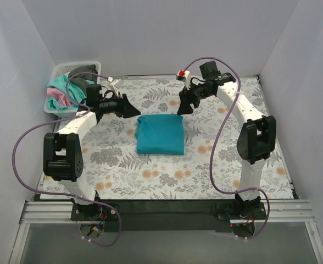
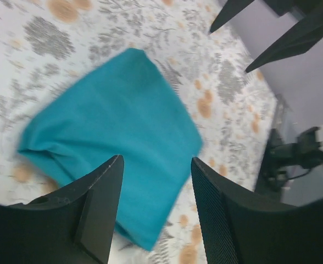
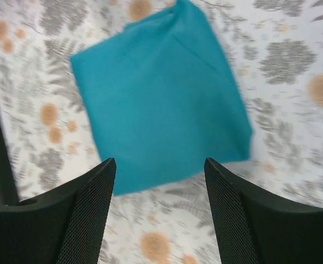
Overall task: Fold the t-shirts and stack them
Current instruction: Fold the tshirt, then neatly place the folded tshirt to the corner
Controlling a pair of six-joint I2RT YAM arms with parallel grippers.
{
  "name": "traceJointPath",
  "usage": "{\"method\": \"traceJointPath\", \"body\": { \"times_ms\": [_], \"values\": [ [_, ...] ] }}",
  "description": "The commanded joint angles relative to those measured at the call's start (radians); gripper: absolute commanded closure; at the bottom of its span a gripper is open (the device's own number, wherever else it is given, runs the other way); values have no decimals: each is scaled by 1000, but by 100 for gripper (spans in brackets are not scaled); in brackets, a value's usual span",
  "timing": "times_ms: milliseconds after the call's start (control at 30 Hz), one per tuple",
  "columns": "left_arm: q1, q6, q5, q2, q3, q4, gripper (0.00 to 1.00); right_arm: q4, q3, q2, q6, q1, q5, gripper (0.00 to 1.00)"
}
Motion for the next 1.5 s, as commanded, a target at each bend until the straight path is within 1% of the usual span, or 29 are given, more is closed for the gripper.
{"method": "traceJointPath", "body": {
  "times_ms": [0, 67, 100, 133, 200, 233, 300, 367, 533, 600, 667, 800, 867, 900, 933, 967, 1000, 1033, 1067, 1100, 1133, 1167, 1200, 1233, 1267, 1333, 1367, 1400, 1467],
  "values": [
    [-20, -365, 86, -56, -153, 231, 51, 74, -112, 3, 222, 9, -211, 39],
    [-38, -435, 96, -68, -203, 326, 52, 157, -198, -9, 285, 15, -256, 39],
    [-46, -473, 111, -72, -251, 355, 53, 212, -228, -13, 336, 19, -299, 39],
    [-55, -508, 106, -75, -275, 369, 54, 234, -300, -24, 362, 25, -310, 39],
    [-74, -518, 102, -73, -335, 372, 55, 289, -373, -35, 402, 48, -336, 39],
    [-78, -521, 100, -67, -355, 372, 55, 302, -447, -36, 407, 64, -336, 40],
    [-78, -521, 91, -50, -395, 377, 55, 346, -511, -30, 408, 76, -318, 41],
    [-78, -527, 50, -1, -438, 363, 56, 389, -574, 0, 434, 81, -296, 42],
    [-63, -532, -61, 129, -471, 319, 57, 443, -565, 114, 459, 68, -149, 45],
    [-45, -535, -58, 166, -458, 305, 57, 438, -552, 128, 476, 47, -108, 47],
    [-35, -507, -46, 156, -437, 265, 57, 425, -552, 106, 473, 29, -82, 49],
    [-23, -382, 20, 39, -414, 190, 54, 348, -546, -16, 433, 22, -5, 51],
    [-16, -339, 34, -79, -409, 146, 53, 343, -534, -111, 439, 24, 47, 50],
    [-11, -319, 30, -126, -409, 136, 51, 343, -526, -166, 442, 27, 116, 49],
    [-5, -319, 24, -222, -409, 136, 51, 346, -505, -190, 448, 36, 157, 48],
    [13, -320, 10, -267, -411, 135, 50, 352, -496, -210, 459, 44, 197, 45],
    [20, -326, -28, -304, -400, 132, 49, 374, -488, -228, 489, 58, 292, 43],
    [30, -328, -56, -343, -389, 124, 48, 383, -480, -248, 497, 96, 344, 41],
    [40, -323, -88, -401, -374, 80, 47, 386, -459, -250, 503, 122, 395, 39],
    [43, -319, -114, -429, -360, 61, 46, 392, -450, -250, 505, 149, 490, 38],
    [44, -316, -180, -452, -331, 40, 42, 394, -441, -236, 508, 206, 529, 34],
    [46, -317, -222, -495, -320, 3, 41, 394, -421, -225, 513, 234, 561, 23],
    [47, -325, -281, -512, -310, -13, 40, 395, -413, -213, 522, 258, 608, 22],
    [49, -332, -376, -527, -291, -28, 39, 395, -402, -179, 542, 298, 621, 22],
    [49, -338, -421, -544, -283, -60, 36, 395, -381, -161, 555, 318, 636, 21],
    [55, -334, -484, -579, -271, -77, 34, 395, -356, -103, 563, 378, 705, 20],
    [58, -329, -492, -591, -274, -83, 34, 395, -344, -84, 588, 393, 721, 20],
    [60, -326, -498, -613, -274, -82, 34, 395, -326, -55, 592, 409, 786, 20],
    [61, -317, -512, -628, -280, -82, 34, 395, -313, -29, 618, 440, 820, 21]
  ]
}}
